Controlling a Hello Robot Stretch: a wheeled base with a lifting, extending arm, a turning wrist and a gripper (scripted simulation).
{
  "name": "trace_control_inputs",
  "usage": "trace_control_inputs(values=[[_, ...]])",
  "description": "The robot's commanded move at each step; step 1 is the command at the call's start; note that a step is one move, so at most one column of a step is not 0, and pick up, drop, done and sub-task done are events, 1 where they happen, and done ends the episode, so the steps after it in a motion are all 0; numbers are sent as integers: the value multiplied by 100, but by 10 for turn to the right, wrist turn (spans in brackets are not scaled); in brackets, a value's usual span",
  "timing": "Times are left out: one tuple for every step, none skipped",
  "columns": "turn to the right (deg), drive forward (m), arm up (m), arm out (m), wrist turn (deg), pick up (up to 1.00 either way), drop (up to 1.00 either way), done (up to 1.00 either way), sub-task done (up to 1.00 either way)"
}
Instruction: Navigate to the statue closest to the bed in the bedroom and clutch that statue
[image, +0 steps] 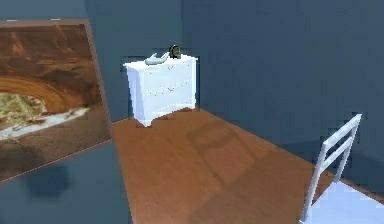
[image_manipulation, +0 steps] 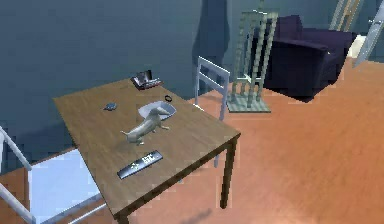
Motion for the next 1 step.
trace_control_inputs(values=[[30,0,0,0,0,0,0,0,0]])
